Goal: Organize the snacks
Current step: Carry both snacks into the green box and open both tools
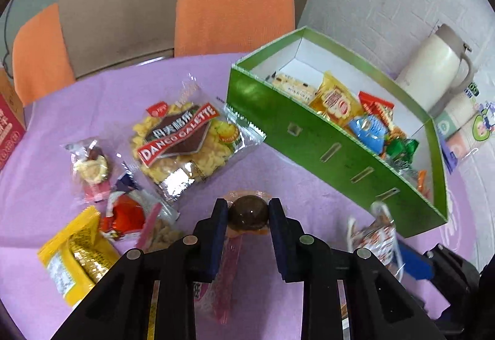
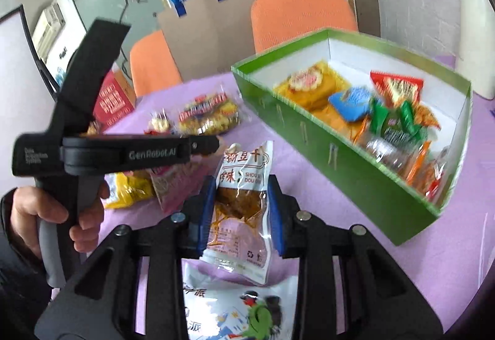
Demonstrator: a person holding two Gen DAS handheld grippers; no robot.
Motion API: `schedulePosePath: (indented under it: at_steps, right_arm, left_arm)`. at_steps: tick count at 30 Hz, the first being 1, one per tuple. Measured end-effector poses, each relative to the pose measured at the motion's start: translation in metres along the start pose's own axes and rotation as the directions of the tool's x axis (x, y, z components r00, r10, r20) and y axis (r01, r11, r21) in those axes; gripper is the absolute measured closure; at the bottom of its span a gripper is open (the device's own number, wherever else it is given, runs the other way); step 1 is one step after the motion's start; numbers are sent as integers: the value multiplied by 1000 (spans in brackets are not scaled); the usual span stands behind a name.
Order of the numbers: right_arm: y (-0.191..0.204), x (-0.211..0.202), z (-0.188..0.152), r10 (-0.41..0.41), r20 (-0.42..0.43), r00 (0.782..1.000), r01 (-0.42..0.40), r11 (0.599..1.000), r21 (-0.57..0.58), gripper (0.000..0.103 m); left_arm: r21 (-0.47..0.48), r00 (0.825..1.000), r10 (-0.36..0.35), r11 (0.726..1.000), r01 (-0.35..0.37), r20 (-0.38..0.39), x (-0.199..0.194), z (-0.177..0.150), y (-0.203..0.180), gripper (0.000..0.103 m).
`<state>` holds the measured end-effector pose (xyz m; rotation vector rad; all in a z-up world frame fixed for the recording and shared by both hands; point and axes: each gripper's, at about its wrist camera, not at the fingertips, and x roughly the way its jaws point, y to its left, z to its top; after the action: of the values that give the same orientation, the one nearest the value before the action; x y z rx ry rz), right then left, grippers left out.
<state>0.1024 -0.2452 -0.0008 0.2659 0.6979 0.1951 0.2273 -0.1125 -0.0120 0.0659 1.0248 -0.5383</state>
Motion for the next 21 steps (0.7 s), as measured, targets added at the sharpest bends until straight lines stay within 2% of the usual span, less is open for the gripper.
schedulePosePath:
  at_steps: [5,11,15,21]
  right_arm:
    - [-14,-40,19,0,123,992,-5,999,37,69]
    - [-47,-63,39,-84,187,979,65,992,108,68]
    - [-72,-68,46,-132,191,973,106,984,142,68]
    - [-93,-54,58,-192,168,967,175,979,109,68]
  left_arm:
    - [16,997,-41,999,40,69,-39,10,-13,76]
    - [74,985,-115,992,106,131,-71,22,-48,76]
    - [106,980,-145,986,131,138,-68,34,-78,76]
    - [135,981,-153,981,136,120,-42,51,-109,76]
